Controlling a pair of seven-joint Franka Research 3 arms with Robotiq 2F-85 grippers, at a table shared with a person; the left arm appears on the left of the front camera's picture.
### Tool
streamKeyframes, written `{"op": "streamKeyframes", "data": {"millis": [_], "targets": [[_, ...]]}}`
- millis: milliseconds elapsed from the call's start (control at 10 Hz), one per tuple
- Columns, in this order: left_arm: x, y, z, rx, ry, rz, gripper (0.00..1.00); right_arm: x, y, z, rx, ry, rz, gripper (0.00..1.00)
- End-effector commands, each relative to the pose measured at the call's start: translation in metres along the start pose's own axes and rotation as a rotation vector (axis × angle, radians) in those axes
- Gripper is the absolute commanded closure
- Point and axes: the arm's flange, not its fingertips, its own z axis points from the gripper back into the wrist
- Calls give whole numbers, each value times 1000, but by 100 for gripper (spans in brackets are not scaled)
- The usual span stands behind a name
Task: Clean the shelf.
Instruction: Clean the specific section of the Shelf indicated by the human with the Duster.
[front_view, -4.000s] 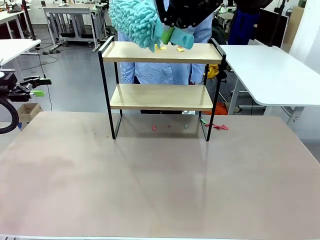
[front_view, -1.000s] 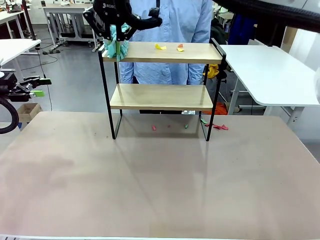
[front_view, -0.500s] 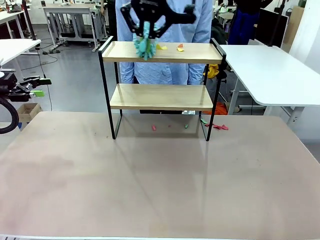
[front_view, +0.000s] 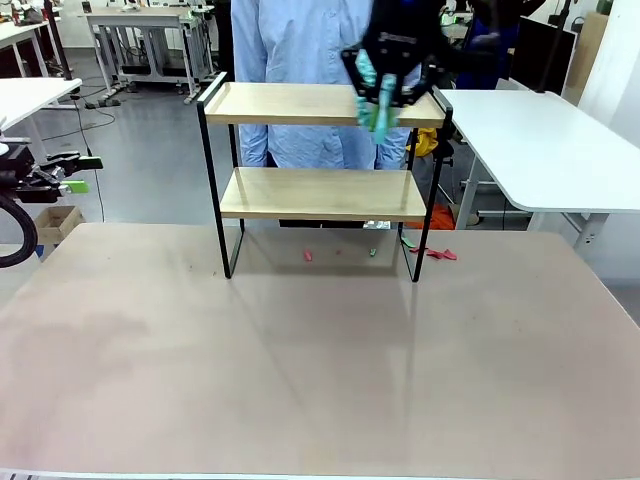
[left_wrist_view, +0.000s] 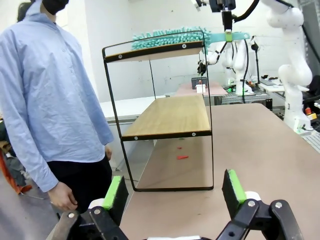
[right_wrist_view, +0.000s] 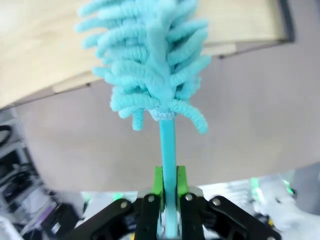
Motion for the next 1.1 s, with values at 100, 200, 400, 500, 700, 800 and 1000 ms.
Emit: {"op": "streamKeyframes", "data": {"millis": [100, 200, 400, 500, 700, 800, 1000], "targets": [[3, -2, -2, -7, 4, -13, 0, -13, -80, -11, 15, 20, -74, 87], [3, -2, -2, -7, 4, -13, 0, -14, -95, -7, 14, -18, -80, 87], [3, -2, -2, -7, 4, -13, 0, -3, -76, 7, 1, 0, -77, 87], [3, -2, -2, -7, 4, -13, 0, -3, -76, 7, 1, 0, -77, 87], [3, -2, -2, -7, 4, -13, 0, -3, -76, 7, 1, 0, -77, 87], [3, -2, -2, -7, 4, -13, 0, -8, -76, 4, 20, -28, -41, 87], [3, -2, -2, -7, 4, -13, 0, -24, -93, 33, 162, -118, 188, 87]]}}
